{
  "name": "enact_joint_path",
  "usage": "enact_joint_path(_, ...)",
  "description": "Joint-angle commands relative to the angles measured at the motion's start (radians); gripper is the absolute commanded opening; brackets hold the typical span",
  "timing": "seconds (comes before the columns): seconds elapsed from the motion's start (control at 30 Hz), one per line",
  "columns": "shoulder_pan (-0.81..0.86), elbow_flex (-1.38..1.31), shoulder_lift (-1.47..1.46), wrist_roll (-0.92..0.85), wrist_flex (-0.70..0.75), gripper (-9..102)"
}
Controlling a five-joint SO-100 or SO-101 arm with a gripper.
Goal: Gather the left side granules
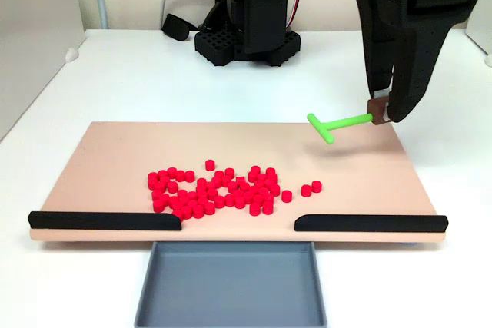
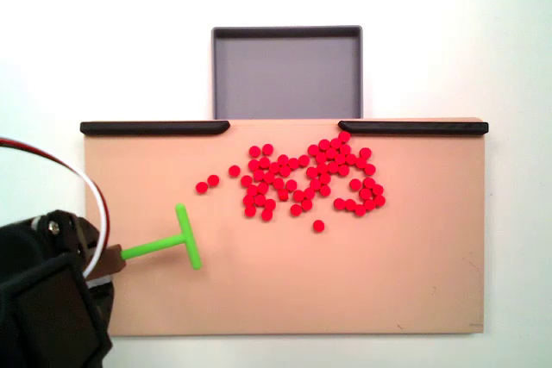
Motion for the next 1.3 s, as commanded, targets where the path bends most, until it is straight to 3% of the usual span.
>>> enact_joint_path(0.0,-0.009,-0.064,-0.009,0.032,-0.008,0)
enact_joint_path(0.43,-0.008,-0.149,-0.086,0.147,-0.012,0)
enact_joint_path(1.27,-0.005,-0.293,-0.224,0.206,-0.012,0)
